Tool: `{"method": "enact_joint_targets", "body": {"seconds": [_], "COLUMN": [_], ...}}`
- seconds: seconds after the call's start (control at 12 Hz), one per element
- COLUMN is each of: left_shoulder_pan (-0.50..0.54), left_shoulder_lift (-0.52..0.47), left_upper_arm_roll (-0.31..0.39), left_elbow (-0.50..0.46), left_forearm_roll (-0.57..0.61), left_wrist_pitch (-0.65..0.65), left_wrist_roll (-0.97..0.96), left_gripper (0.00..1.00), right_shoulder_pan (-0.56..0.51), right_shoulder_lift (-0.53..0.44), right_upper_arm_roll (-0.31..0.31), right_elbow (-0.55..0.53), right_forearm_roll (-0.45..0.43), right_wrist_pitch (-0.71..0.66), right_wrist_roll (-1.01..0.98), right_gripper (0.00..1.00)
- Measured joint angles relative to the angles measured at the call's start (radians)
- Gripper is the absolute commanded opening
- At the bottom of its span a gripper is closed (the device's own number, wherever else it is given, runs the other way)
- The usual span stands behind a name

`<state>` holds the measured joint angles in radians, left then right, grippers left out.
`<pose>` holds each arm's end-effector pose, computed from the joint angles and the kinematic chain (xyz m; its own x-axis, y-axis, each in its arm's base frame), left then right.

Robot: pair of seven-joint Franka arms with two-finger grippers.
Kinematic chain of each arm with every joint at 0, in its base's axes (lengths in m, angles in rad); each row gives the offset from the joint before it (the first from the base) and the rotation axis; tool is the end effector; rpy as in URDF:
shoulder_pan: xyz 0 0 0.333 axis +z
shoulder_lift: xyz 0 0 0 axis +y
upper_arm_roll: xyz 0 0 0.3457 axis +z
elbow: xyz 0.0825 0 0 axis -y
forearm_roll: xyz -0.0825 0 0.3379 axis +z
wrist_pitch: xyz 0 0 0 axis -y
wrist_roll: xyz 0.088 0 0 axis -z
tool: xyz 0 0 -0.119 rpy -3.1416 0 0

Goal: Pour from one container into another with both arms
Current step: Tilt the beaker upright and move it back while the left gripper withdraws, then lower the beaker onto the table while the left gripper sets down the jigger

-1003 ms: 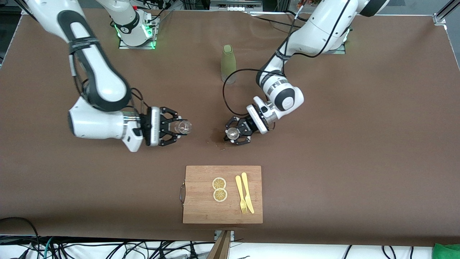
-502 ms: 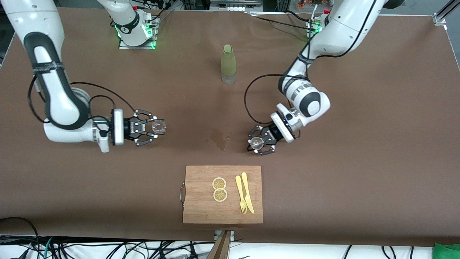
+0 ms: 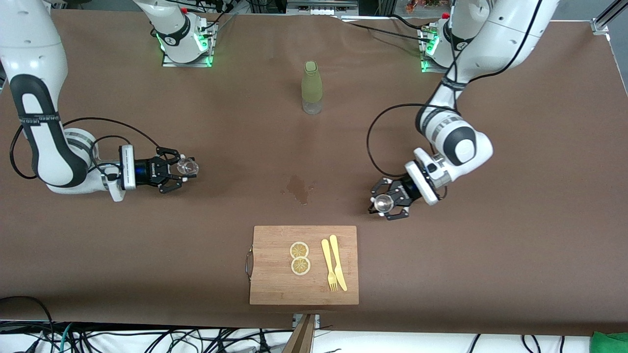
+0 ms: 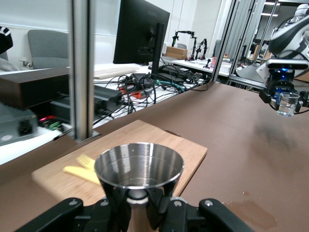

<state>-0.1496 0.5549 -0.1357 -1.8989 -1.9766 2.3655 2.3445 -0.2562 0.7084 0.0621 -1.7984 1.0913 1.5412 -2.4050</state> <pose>0.6019 -0.1877 0.2707 0.3046 -0.1963 0.9320 -0.8286 -0.5372 0.1576 0.5706 -0.0061 0.2224 0.0992 0.2362 0.9666 0.9759 0.1665 -0.1408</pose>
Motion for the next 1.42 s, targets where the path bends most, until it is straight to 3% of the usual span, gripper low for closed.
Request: {"method": "enact_joint_targets", "body": {"seconds": [0.59,1.0,1.17,1.25,1.42], "left_shoulder_pan": [0.196,0.301,0.307,0.307,0.307], "left_shoulder_lift": [-0.061,-0.104,-0.12,-0.125,-0.127], "left_upper_arm_roll": [0.004,0.04,0.065,0.068,0.074], "left_elbow": [-0.011,0.013,0.024,0.025,0.025], "left_forearm_roll": [0.388,0.668,0.782,0.809,0.817], "left_wrist_pitch": [-0.07,-0.149,-0.162,-0.162,-0.137], "left_wrist_roll": [-0.391,-0.696,-0.834,-0.875,-0.866], "left_gripper": [0.0,0.0,0.0,0.0,0.0], "right_shoulder_pan": [-0.031,-0.044,-0.044,-0.044,-0.044], "right_shoulder_lift": [0.102,0.163,0.176,0.178,0.183], "right_upper_arm_roll": [-0.147,-0.177,-0.178,-0.178,-0.179], "right_elbow": [0.0,0.008,0.018,0.021,0.028], "right_forearm_roll": [-0.019,-0.027,-0.027,-0.028,-0.03], "right_wrist_pitch": [-0.05,-0.05,-0.049,-0.049,-0.049], "right_wrist_roll": [-0.224,-0.271,-0.278,-0.278,-0.278], "right_gripper": [0.41,0.44,0.74,1.0,1.0]}}
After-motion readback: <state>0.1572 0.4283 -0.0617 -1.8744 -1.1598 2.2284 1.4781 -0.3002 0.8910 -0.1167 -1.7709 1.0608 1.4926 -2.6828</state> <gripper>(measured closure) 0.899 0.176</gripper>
